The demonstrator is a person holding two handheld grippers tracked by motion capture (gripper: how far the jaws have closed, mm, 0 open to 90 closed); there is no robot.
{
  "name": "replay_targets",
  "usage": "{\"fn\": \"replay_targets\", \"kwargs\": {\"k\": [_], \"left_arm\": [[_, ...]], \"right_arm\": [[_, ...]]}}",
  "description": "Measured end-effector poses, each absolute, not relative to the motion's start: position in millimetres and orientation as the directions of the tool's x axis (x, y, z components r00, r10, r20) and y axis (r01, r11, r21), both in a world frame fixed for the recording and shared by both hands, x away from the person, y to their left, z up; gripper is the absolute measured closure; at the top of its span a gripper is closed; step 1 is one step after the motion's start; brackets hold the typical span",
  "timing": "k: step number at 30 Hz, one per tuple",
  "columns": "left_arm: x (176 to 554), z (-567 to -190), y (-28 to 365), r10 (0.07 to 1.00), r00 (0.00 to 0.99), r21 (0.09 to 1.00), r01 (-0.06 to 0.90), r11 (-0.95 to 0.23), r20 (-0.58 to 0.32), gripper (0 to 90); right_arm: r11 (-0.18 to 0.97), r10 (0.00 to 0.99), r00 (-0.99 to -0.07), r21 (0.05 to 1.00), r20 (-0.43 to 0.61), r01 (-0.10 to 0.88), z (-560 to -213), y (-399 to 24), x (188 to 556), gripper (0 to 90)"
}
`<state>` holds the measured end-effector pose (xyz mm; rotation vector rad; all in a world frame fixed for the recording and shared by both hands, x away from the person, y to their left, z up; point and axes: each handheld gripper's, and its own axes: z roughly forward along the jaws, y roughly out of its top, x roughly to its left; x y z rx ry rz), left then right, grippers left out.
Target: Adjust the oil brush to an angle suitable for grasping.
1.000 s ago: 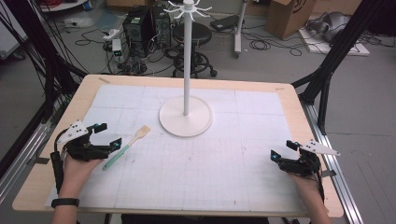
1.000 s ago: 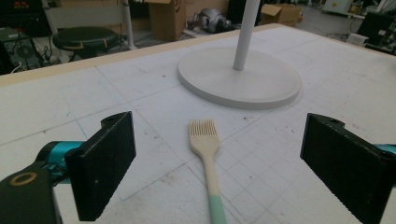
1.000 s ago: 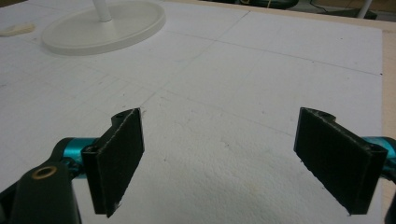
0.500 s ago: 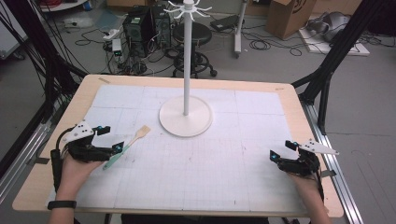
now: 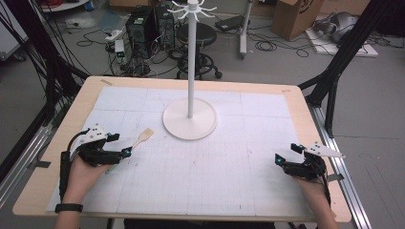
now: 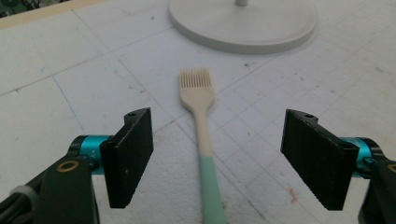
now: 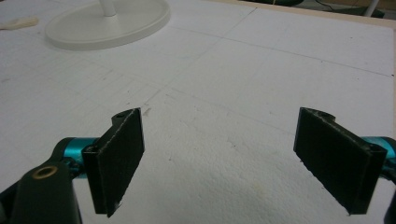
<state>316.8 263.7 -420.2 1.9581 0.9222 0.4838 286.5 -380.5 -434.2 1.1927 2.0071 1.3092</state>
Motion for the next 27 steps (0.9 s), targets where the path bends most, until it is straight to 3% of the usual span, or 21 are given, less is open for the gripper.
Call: {"fn": "replay_targets", "kwargs": {"k": [11,22,27], "left_arm": [[332,-436,254,0.779,0.627,0.792,0.483,-0.374,-0.014,36.0],[336,-443,243,0.799,0.601,0.757,0.513,-0.403,0.018,57.2],[338,-445,240,0.8,0.6,0.766,0.504,-0.4,0.023,60.8]], "right_arm": [[0.181,0.85,-0.521,0.89,0.071,0.418,-435,-378,287,15.3],[0.183,0.85,-0.522,0.889,0.071,0.419,-435,-377,286,15.4],[0.181,0.851,-0.52,0.889,0.073,0.421,-435,-378,286,15.4]]}}
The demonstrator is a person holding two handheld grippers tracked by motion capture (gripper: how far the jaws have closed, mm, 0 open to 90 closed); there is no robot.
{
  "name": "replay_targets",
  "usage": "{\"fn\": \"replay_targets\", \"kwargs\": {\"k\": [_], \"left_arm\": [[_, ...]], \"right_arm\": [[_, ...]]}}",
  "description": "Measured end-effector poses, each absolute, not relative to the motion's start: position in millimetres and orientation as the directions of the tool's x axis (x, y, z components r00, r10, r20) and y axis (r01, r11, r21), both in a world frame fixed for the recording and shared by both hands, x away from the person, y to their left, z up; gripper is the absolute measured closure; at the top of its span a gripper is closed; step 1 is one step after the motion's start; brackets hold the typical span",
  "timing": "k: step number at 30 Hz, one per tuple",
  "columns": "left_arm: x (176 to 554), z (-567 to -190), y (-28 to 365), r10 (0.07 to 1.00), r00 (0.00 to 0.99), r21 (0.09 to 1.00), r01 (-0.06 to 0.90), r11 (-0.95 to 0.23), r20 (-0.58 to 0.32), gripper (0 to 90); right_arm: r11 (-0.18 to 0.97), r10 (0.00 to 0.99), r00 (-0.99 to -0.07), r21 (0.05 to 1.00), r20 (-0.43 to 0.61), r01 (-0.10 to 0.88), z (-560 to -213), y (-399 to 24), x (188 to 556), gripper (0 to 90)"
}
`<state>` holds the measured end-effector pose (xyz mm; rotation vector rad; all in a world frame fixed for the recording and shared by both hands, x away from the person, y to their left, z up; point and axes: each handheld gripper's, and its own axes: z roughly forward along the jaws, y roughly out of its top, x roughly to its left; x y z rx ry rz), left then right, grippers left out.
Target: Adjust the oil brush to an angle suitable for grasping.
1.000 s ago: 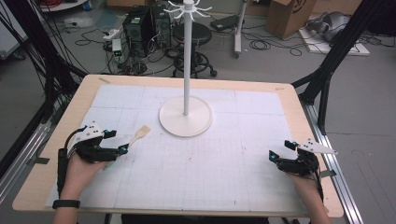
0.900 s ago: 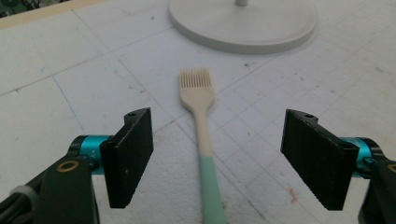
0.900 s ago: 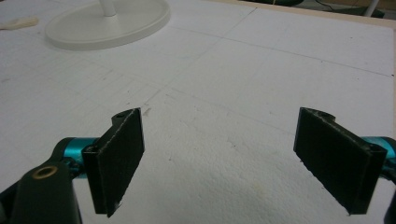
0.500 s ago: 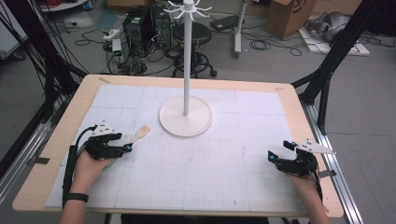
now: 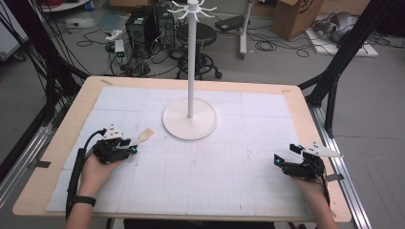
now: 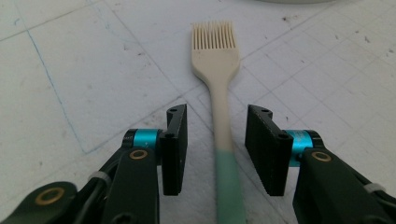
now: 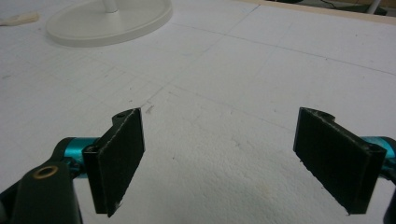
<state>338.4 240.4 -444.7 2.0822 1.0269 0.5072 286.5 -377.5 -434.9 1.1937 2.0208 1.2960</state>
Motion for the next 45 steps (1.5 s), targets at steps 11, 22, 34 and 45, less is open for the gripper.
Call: {"fn": "replay_targets", "kwargs": {"k": [11,22,34,45], "left_arm": [[340,-446,239,0.825,0.564,0.764,0.547,-0.341,-0.036,77.2],[339,-446,237,0.836,0.548,0.766,0.549,-0.333,-0.029,82.0],[331,-432,230,0.777,0.629,0.785,0.494,-0.374,-0.024,82.3],[333,-410,177,0.651,0.758,0.808,0.411,-0.423,-0.045,82.4]], "right_arm": [[0.18,0.852,-0.518,0.889,0.074,0.422,-435,-377,286,15.6],[0.178,0.851,-0.521,0.891,0.074,0.418,-434,-378,286,15.6],[0.167,0.854,-0.514,0.893,0.081,0.418,-434,-379,287,15.7],[0.17,0.852,-0.518,0.896,0.075,0.41,-433,-378,288,15.8]]}}
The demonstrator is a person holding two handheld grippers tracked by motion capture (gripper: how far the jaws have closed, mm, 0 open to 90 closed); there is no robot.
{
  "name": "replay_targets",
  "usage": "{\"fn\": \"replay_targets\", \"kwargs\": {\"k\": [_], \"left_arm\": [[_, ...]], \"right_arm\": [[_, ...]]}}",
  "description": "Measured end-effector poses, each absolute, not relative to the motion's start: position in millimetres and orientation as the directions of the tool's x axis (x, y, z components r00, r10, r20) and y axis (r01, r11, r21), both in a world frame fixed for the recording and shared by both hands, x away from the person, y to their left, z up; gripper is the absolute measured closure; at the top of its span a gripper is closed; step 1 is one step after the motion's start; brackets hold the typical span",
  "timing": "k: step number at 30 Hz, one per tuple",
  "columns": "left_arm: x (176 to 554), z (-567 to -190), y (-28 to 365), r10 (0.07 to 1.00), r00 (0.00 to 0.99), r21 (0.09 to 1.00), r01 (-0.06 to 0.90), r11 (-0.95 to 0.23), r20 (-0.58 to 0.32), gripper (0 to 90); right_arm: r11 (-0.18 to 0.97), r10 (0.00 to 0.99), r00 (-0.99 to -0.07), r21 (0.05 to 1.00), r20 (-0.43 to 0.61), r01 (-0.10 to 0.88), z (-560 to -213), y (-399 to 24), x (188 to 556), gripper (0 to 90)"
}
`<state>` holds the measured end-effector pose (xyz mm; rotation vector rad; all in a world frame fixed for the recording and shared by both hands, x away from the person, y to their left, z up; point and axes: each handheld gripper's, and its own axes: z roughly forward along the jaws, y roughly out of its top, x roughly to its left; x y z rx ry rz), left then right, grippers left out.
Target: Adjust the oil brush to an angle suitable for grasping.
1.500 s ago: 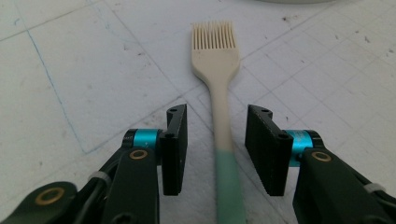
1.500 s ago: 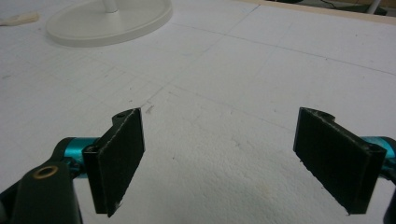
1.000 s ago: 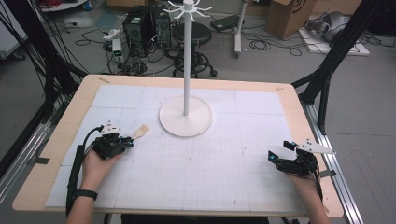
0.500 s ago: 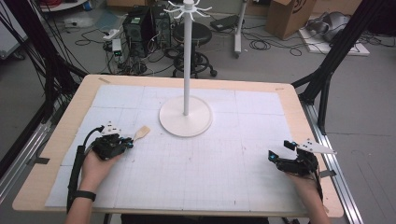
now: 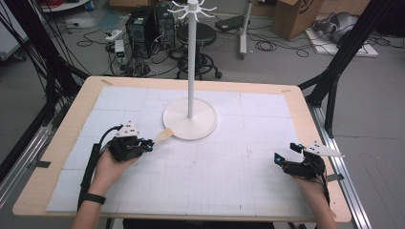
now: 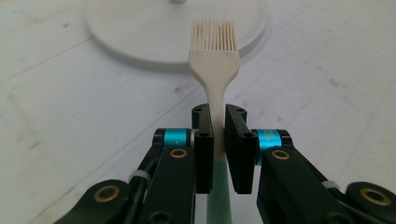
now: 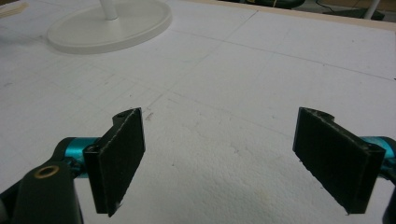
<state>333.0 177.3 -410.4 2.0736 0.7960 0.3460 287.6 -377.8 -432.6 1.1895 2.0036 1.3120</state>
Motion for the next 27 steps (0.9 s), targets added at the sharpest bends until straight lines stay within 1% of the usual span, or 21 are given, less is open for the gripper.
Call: {"fn": "replay_targets", "kwargs": {"k": [8,13,16,27], "left_arm": [[341,-406,120,0.533,0.843,0.825,0.349,-0.445,-0.07,82.4],[344,-409,81,0.458,0.886,0.818,0.314,-0.481,-0.071,82.4],[344,-413,60,0.423,0.902,0.816,0.308,-0.489,-0.087,82.4],[343,-427,-1,0.318,0.944,0.789,0.264,-0.554,-0.093,82.4]], "right_arm": [[0.165,0.851,-0.519,0.9,0.077,0.404,-432,-379,288,15.8],[0.164,0.851,-0.52,0.9,0.078,0.404,-432,-379,287,15.8],[0.161,0.851,-0.518,0.899,0.082,0.407,-431,-379,287,15.8],[0.162,0.852,-0.518,0.898,0.082,0.409,-431,-379,287,15.8]]}}
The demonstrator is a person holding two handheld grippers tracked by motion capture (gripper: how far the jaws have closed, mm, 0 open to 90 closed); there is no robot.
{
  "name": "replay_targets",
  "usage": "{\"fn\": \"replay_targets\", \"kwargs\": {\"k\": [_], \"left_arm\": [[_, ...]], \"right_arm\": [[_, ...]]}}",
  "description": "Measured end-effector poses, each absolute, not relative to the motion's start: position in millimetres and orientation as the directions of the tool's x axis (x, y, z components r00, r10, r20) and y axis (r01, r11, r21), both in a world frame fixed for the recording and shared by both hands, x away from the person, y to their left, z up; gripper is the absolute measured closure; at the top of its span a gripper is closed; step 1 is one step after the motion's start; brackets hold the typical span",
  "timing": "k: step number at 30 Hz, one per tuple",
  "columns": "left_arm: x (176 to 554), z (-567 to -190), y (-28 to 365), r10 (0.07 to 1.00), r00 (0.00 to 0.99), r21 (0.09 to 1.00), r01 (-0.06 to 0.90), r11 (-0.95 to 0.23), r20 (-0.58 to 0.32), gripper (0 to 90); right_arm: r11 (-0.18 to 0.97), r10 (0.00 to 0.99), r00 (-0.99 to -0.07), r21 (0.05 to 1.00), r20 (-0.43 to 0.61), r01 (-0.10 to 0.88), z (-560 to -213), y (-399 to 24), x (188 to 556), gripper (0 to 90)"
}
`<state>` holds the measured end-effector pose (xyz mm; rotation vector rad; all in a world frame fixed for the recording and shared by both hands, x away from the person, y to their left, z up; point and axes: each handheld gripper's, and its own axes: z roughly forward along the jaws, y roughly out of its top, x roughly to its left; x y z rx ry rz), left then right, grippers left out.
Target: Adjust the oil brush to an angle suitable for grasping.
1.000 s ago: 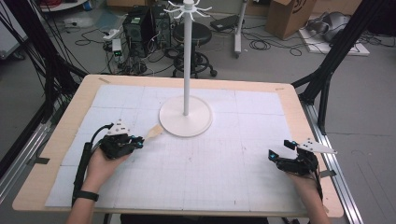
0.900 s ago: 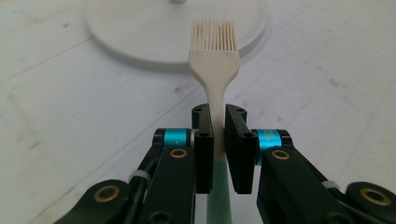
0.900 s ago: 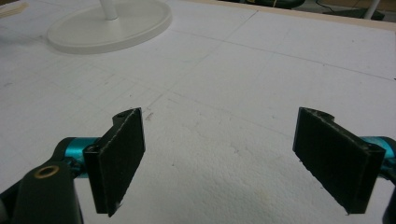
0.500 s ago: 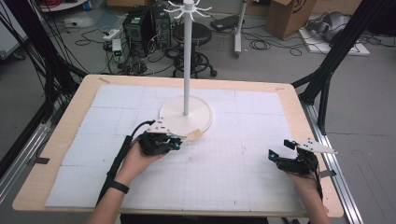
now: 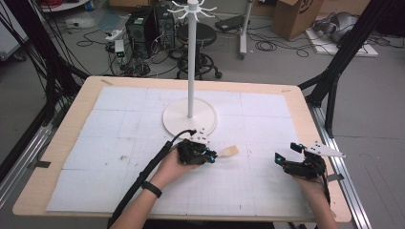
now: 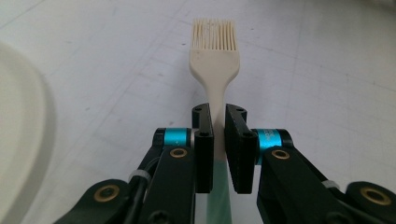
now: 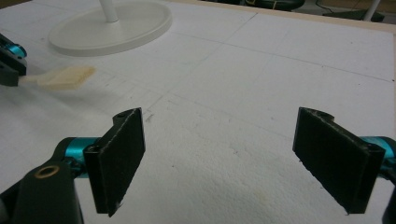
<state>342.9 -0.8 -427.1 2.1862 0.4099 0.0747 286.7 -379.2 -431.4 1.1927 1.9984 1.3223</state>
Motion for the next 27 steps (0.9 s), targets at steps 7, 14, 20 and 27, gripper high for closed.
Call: {"fn": "replay_targets", "kwargs": {"k": [7,14,20,27], "left_arm": [[339,-431,-35,0.249,0.964,0.787,0.221,-0.576,-0.088,82.4],[338,-441,-48,0.233,0.968,0.765,0.217,-0.607,-0.09,81.9],[338,-437,-44,0.227,0.966,0.782,0.236,-0.576,-0.124,61.3],[338,-411,-10,0.285,0.949,0.855,0.255,-0.452,-0.132,36.8]], "right_arm": [[0.158,0.854,-0.514,0.898,0.084,0.41,-431,-380,286,15.9],[0.161,0.853,-0.515,0.901,0.078,0.402,-432,-382,286,15.9],[0.158,0.854,-0.514,0.9,0.082,0.407,-432,-383,285,15.9],[0.166,0.847,-0.526,0.9,0.079,0.403,-432,-379,286,15.9]]}}
